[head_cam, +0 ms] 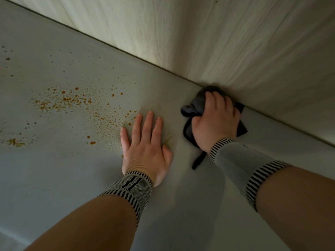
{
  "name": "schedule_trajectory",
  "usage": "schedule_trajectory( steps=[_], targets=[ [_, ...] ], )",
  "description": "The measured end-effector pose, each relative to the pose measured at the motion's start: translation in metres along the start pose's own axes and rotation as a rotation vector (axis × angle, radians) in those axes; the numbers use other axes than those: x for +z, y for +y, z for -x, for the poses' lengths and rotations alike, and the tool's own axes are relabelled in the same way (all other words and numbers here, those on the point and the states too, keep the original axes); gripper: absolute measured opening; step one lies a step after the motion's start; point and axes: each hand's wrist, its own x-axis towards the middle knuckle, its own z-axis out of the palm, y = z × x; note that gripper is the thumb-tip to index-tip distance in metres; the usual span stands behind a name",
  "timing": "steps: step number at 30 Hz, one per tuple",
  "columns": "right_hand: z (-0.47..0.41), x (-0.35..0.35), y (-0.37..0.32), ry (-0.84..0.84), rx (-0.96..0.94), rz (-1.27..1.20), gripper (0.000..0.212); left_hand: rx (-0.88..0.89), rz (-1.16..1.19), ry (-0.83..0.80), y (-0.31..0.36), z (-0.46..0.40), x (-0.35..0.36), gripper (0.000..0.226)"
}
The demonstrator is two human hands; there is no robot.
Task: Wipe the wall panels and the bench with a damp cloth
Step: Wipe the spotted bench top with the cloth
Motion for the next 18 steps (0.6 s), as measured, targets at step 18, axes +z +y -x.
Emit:
schedule_trajectory(
  steps=[18],
  targets=[
    [0.029,0.007,0.002,-0.054,-0.072,-0.017,0.073,-0.016,0.033,-0.17,0.002,-0.002,-0.02,0.071]
  ],
)
